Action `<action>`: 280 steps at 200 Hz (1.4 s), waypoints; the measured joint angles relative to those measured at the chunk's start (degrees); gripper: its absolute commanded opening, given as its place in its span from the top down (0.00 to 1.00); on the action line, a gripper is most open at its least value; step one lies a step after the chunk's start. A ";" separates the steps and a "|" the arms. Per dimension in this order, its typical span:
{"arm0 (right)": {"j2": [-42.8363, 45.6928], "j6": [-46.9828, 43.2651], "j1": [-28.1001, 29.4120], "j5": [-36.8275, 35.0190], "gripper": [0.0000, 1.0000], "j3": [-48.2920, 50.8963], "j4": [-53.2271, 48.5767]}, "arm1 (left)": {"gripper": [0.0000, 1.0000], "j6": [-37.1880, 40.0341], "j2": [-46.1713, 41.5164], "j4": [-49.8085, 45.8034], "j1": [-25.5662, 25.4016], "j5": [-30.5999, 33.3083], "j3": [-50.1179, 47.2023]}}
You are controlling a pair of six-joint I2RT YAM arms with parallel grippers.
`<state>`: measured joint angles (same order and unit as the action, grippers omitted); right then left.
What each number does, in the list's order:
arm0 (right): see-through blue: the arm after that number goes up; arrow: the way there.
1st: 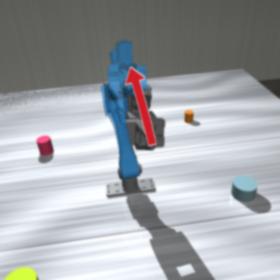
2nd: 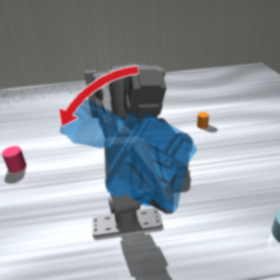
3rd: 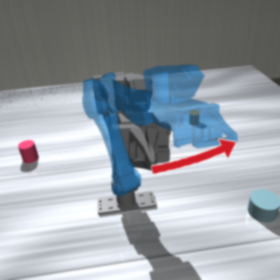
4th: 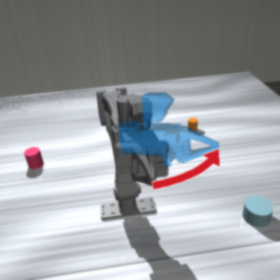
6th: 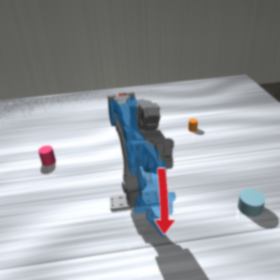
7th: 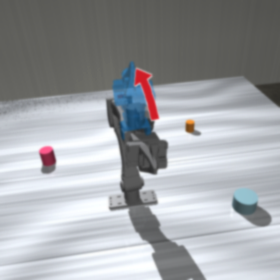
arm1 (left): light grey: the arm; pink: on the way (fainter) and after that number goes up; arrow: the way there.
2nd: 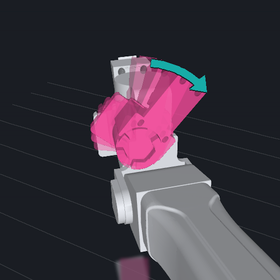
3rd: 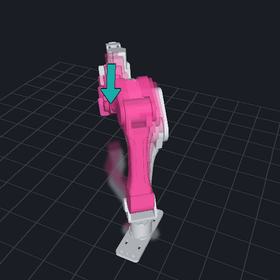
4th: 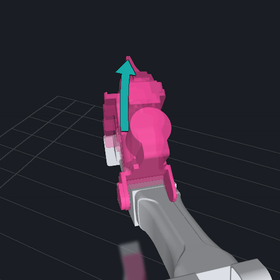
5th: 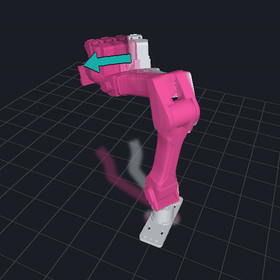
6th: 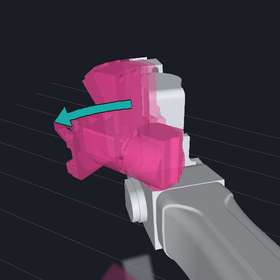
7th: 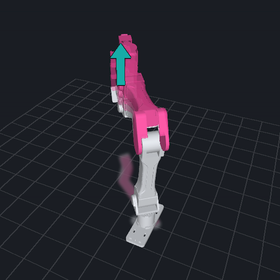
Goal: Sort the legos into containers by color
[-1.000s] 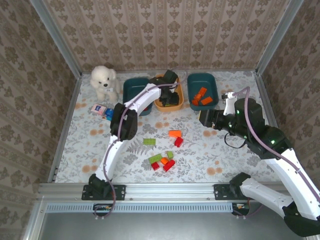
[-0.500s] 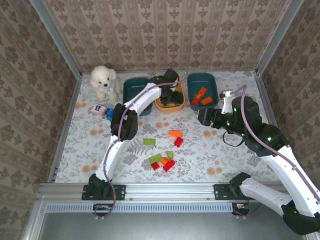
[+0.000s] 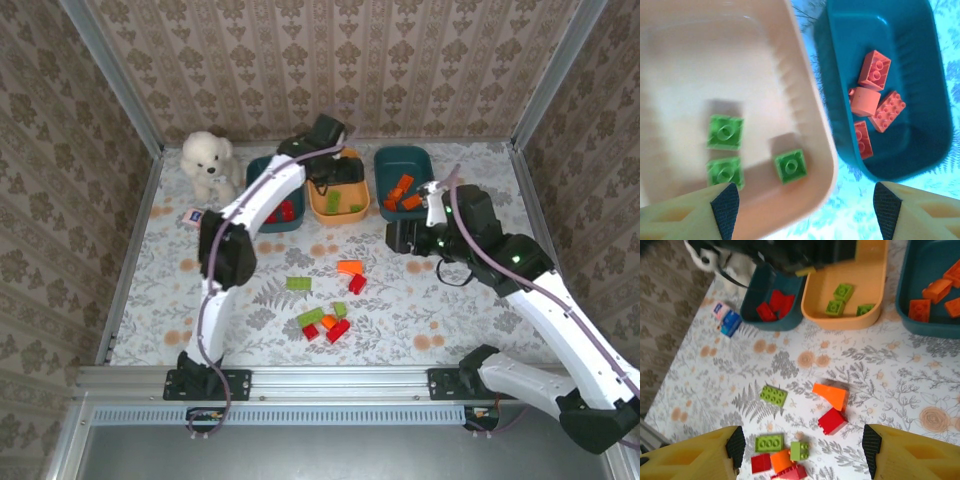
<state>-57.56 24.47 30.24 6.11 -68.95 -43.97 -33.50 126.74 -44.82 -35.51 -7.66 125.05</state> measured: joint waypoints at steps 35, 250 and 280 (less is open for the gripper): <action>-5.46 -4.02 8.11 0.44 0.35 0.02 -1.25 | 0.26 -5.79 -21.73 8.31 5.62 0.59 -21.40; -53.68 13.03 11.04 -10.36 0.00 -13.77 -1.90 | 0.25 -21.70 -82.47 -2.08 5.53 5.53 -73.35; -54.93 16.11 10.40 -13.03 0.02 -13.81 -1.62 | 0.25 -21.84 -82.62 -2.08 4.87 5.51 -73.35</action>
<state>-112.49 40.58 40.64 -6.92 -82.76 -45.58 -55.33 44.12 -46.89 -30.63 -2.15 51.70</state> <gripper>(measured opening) 0.997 0.751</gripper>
